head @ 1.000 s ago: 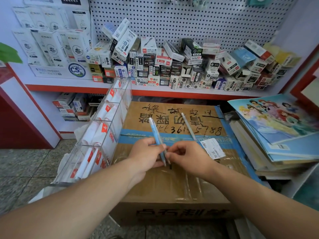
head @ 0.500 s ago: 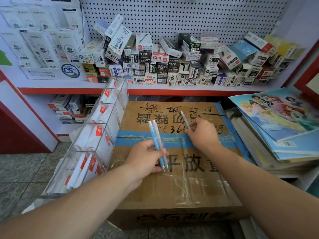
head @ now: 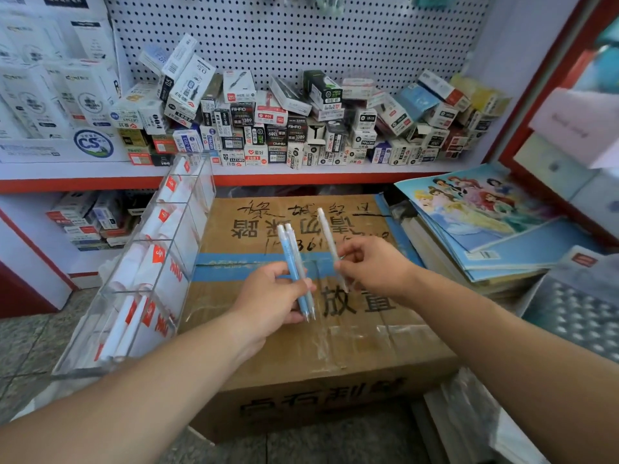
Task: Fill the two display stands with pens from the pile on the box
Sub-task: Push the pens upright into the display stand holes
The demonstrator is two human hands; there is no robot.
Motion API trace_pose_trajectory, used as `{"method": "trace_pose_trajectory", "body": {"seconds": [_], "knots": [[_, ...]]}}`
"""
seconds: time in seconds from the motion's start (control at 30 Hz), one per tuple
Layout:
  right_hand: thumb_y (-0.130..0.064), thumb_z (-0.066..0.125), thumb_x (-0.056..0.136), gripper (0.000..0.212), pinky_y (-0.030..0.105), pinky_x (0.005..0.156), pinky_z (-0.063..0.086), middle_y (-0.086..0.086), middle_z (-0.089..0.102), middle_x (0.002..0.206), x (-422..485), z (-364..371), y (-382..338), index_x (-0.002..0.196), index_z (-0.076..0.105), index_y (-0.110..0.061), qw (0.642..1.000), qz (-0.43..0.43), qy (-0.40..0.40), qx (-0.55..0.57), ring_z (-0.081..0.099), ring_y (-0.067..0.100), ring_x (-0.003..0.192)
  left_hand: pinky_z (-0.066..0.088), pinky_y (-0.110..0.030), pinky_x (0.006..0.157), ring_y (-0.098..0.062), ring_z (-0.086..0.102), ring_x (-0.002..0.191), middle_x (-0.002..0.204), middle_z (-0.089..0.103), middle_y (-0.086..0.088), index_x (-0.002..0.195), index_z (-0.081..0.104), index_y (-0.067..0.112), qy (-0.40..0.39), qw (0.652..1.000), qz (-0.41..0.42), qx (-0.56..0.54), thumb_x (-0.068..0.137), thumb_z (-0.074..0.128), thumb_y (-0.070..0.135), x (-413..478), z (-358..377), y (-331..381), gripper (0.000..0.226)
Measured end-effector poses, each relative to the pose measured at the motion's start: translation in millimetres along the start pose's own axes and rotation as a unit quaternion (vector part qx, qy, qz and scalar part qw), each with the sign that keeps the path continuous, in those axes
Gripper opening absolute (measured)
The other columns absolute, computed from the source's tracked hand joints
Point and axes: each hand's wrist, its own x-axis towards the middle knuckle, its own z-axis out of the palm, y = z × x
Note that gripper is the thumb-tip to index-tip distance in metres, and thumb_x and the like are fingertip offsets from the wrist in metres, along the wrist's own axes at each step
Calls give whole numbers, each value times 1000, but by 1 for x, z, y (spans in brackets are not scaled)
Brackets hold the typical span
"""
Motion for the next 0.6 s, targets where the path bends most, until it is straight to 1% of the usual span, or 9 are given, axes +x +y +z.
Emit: {"method": "trace_pose_trajectory", "body": {"seconds": [0.03, 0.13, 0.23, 0.27, 0.33, 0.4, 0.47, 0.5, 0.6], "knots": [[-12, 69, 94, 9, 39, 72, 62, 12, 73, 90, -12, -7, 1, 103, 67, -11, 1000, 6, 1, 11, 70, 16, 71, 64, -46, 83, -20, 76, 94, 96, 79, 0, 114, 67, 25, -10, 1000, 6, 8, 97, 68, 14, -3, 8, 2, 20], [-11, 71, 92, 12, 42, 70, 63, 12, 73, 83, -49, -37, 5, 98, 62, -9, 999, 12, 28, 17, 73, 24, 73, 63, -46, 84, -20, 76, 92, 93, 80, 1, 111, 66, 26, -45, 999, 22, 18, 98, 66, 14, -16, 40, 10, 18], [-5, 71, 91, 20, 30, 59, 59, 9, 68, 76, -91, -75, 9, 101, 54, -11, 997, 7, 67, 36, 74, 21, 67, 63, -46, 84, -21, 76, 90, 92, 79, 0, 111, 68, 23, -82, 995, 37, 32, 99, 65, 13, -29, 78, 20, 15], [-4, 71, 91, 24, 31, 58, 60, 9, 67, 74, -105, -87, 14, 104, 52, -12, 995, 10, 85, 42, 75, 23, 68, 63, -46, 84, -23, 75, 90, 94, 79, -2, 111, 68, 22, -100, 994, 38, 39, 100, 64, 12, -34, 91, 23, 15], [-4, 70, 90, 27, 42, 64, 63, 13, 68, 76, -134, -109, 28, 107, 52, -13, 992, 18, 117, 49, 75, 30, 73, 63, -46, 81, -24, 75, 89, 96, 79, -5, 109, 67, 19, -138, 988, 37, 52, 100, 64, 11, -42, 117, 26, 13], [-4, 66, 93, 19, 47, 69, 63, 13, 73, 79, -160, -128, 46, 104, 53, -13, 986, 28, 154, 61, 75, 33, 77, 64, -39, 72, -23, 76, 84, 96, 79, -5, 106, 67, 17, -175, 981, 39, 68, 99, 66, 11, -50, 143, 29, 10], [-8, 61, 98, 7, 46, 69, 62, 13, 74, 83, -183, -145, 65, 100, 55, -12, 974, 43, 202, 92, 75, 31, 79, 63, -36, 66, -23, 75, 83, 97, 79, -8, 105, 67, 15, -204, 975, 41, 76, 98, 67, 10, -60, 167, 31, 8], [-13, 60, 100, 4, 47, 70, 62, 15, 74, 85, -194, -152, 73, 100, 58, -10, 967, 49, 229, 102, 74, 31, 80, 62, -39, 69, -25, 75, 86, 99, 78, -10, 104, 66, 14, -216, 972, 41, 81, 98, 66, 9, -64, 179, 30, 8], [-28, 64, 98, 21, 55, 76, 61, 14, 72, 84, -218, -166, 104, 93, 64, -8, 946, 67, 315, 27, 72, 32, 80, 61, -51, 80, -26, 75, 90, 95, 78, -8, 100, 65, 15, -239, 965, 42, 97, 98, 66, 7, -73, 208, 29, 9]]}}
